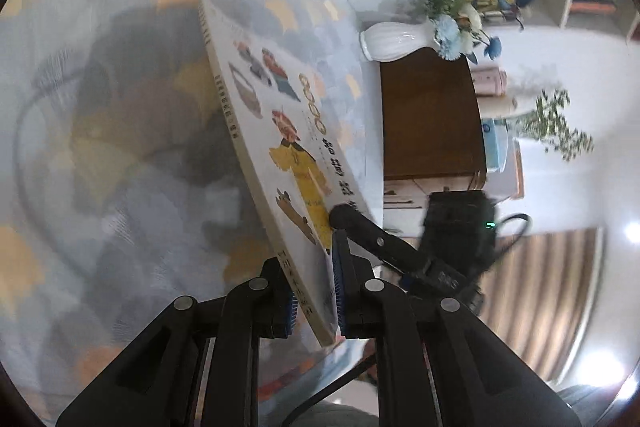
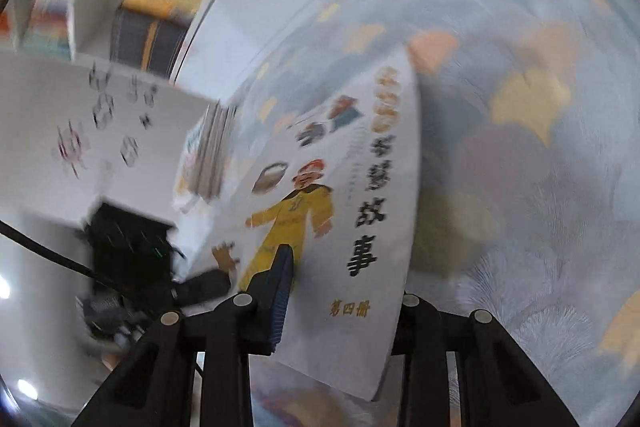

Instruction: Organize books

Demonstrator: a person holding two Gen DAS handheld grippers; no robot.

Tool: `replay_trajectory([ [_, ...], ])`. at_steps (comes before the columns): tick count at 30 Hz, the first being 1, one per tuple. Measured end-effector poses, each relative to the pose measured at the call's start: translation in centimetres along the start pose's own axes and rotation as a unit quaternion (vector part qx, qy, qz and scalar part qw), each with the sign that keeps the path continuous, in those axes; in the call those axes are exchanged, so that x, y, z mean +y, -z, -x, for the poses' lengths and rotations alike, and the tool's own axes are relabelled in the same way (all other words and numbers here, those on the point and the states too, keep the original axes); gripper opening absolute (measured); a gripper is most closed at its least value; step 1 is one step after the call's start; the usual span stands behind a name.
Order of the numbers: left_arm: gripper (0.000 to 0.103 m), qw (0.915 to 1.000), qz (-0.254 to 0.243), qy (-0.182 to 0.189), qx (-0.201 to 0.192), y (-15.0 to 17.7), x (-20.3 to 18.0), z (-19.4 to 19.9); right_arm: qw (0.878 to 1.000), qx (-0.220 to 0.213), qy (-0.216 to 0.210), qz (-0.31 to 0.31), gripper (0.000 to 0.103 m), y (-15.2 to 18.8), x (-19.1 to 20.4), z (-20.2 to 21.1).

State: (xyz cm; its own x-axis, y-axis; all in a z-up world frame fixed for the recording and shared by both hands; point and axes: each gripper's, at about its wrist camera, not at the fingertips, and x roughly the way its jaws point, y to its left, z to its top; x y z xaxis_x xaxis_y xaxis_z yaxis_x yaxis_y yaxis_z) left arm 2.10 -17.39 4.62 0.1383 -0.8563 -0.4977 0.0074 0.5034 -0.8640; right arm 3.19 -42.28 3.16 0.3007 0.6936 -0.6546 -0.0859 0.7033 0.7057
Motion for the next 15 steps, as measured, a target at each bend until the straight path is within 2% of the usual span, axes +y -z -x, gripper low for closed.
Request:
replay_trajectory([
  [4, 0.011, 0.9999, -0.008, 0.013, -0.005, -1.0, 0.0, 2.4, 0.996, -0.014, 0.047, 0.080, 0.032, -0.1, 4.0, 0.2],
  [7, 0.015, 0.9996, -0.024, 0.008, -0.014, -1.5, -0.5, 4.5, 0.990, -0.025, 0.068, 0.119, 0.032, -0.3, 6.7, 0.0],
  [15, 0.015, 0.9958, -0.059, 0.010, -0.069, -3.1, -0.9, 13.7, 0.985, -0.053, 0.040, 0.158, 0.033, -1.6, 14.6, -2.4],
])
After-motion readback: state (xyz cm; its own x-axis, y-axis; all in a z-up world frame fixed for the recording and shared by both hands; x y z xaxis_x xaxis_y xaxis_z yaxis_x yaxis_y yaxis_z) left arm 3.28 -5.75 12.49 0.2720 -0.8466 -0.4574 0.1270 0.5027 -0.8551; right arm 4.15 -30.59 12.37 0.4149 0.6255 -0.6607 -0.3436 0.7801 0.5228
